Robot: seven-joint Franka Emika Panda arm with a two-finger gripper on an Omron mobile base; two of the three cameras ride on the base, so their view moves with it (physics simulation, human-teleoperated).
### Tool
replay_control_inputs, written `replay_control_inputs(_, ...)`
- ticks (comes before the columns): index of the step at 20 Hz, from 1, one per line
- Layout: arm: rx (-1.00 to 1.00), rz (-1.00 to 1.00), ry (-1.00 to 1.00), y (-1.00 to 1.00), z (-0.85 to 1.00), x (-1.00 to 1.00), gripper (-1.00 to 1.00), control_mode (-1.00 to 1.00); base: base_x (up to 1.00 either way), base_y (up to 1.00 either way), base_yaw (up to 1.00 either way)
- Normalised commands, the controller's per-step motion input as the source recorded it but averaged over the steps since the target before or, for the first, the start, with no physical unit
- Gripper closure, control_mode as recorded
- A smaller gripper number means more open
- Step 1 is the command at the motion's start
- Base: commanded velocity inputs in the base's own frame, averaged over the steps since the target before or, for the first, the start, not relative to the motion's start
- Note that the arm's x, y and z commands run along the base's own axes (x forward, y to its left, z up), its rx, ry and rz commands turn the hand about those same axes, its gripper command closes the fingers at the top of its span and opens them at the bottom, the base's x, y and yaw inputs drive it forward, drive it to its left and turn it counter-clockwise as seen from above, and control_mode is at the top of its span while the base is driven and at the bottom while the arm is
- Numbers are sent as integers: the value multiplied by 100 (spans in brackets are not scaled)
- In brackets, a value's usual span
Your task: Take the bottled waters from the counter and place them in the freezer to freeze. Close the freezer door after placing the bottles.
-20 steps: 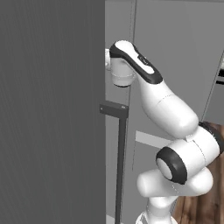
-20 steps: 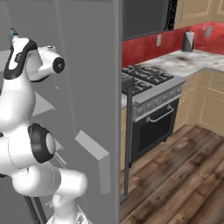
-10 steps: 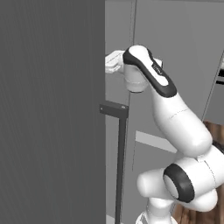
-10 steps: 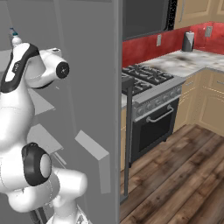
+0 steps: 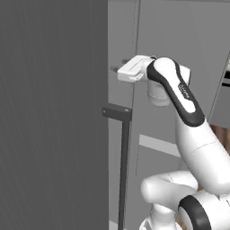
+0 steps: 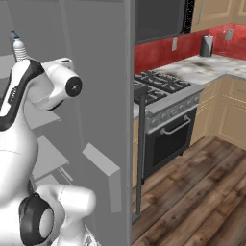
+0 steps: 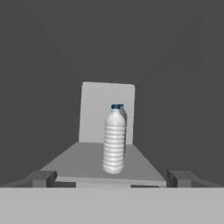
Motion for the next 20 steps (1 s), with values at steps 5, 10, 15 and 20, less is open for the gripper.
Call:
replay_control_inputs(5, 0, -1, -6, -42, 1, -100, -100, -100, 0, 0, 0)
replay_control_inputs(10, 0, -2, -7, -41, 0, -100, -100, -100, 0, 0, 0)
replay_control_inputs(15, -8, -3, -1, -23, 10, -89, -100, -100, 0, 0, 0)
replay_control_inputs(20, -16, -12, 11, -10, 5, -42, -100, -100, 0, 0, 0)
